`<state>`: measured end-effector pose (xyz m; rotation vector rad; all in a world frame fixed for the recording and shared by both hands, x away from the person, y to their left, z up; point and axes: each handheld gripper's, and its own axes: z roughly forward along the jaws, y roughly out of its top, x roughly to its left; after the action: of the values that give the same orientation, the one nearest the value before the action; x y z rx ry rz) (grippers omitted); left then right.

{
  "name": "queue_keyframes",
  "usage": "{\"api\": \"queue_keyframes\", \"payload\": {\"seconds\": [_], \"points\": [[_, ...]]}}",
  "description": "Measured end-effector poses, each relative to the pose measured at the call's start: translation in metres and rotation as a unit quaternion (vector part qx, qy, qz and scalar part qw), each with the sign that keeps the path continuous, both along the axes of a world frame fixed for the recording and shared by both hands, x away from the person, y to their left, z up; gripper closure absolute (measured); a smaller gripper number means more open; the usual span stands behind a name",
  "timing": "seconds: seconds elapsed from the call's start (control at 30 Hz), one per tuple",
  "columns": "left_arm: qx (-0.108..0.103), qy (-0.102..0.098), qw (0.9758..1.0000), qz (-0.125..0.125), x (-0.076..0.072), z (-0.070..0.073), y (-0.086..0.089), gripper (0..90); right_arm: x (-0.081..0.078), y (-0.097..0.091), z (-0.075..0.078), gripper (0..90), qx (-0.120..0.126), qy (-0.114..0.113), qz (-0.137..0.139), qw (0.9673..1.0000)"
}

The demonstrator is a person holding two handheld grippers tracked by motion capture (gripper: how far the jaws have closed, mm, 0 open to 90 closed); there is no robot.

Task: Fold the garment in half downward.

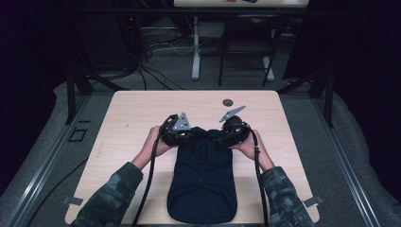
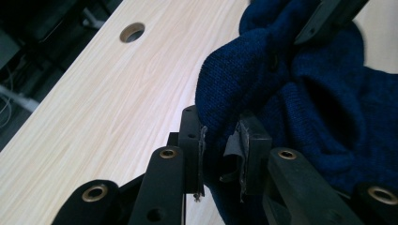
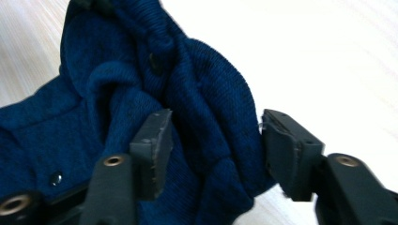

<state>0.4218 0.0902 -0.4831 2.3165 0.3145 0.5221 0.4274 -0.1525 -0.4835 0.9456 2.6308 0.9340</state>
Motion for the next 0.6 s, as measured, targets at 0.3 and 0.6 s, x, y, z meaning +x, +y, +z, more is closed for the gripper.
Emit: {"api": "queue_keyframes", "payload": {"seconds": [0.3, 0.6], "points": [[-0.003, 0.016, 0.9999, -0.004, 0.005, -0.003, 0.004, 74.6, 0.005, 0.003, -0.010, 72.3, 0.007, 0.034, -0.004, 0.9994], [-0.019, 0.066, 0.9976, 0.007, 0.012, -0.003, 0.013, 64.6, -0.008, 0.015, -0.004, 78.0, -0.017, -0.047, -0.011, 0.9987]]}}
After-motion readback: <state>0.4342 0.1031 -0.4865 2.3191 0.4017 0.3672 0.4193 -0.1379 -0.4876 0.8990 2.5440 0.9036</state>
